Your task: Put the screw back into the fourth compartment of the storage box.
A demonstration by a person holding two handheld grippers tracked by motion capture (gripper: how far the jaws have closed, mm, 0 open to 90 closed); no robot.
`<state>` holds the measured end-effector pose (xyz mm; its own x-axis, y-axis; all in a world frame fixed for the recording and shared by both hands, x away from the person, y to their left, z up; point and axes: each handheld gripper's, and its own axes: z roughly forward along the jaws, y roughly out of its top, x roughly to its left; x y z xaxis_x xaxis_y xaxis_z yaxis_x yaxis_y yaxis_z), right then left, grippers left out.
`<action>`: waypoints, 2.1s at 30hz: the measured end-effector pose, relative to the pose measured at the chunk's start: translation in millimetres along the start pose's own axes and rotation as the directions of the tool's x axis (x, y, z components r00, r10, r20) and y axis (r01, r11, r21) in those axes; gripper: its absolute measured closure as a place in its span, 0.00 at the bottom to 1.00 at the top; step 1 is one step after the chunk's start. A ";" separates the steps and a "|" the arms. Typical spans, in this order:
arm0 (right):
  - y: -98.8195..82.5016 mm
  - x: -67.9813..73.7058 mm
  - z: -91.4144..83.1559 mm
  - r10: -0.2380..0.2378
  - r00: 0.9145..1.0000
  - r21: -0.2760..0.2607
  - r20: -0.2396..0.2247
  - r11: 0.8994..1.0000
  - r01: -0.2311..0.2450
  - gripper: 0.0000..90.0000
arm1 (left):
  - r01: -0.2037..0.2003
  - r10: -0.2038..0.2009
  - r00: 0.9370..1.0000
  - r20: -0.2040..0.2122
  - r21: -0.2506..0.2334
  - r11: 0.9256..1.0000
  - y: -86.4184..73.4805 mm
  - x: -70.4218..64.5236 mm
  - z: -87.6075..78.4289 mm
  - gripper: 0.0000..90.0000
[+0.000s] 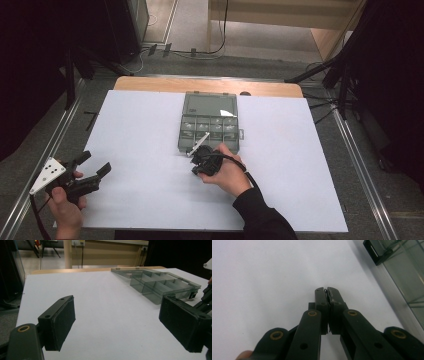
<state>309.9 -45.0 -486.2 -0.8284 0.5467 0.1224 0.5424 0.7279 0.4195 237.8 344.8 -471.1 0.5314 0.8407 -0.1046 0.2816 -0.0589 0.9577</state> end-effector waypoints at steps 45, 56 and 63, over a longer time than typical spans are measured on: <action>12.6 -31.6 -73.2 0.074 0.997 -0.110 0.016 0.991 -0.072 1.00 | -0.001 0.001 1.000 -0.001 0.005 1.000 -0.2 0.2 0.3 0.15; 18.2 -46.0 -86.9 0.096 0.995 -0.120 0.025 0.988 -0.093 1.00 | -0.004 0.004 1.000 0.000 0.006 1.000 -0.2 0.1 0.3 0.15; 21.3 -54.1 -93.4 0.106 0.994 -0.123 0.037 0.987 -0.101 1.00 | -0.003 0.003 1.000 0.000 0.007 1.000 -0.3 0.3 0.5 0.15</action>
<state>353.2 -97.7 -399.9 -0.7605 0.6356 0.1331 0.6017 0.6127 0.5124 238.2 344.8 -471.5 0.5322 0.8405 -0.1014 0.2853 -0.0653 0.9562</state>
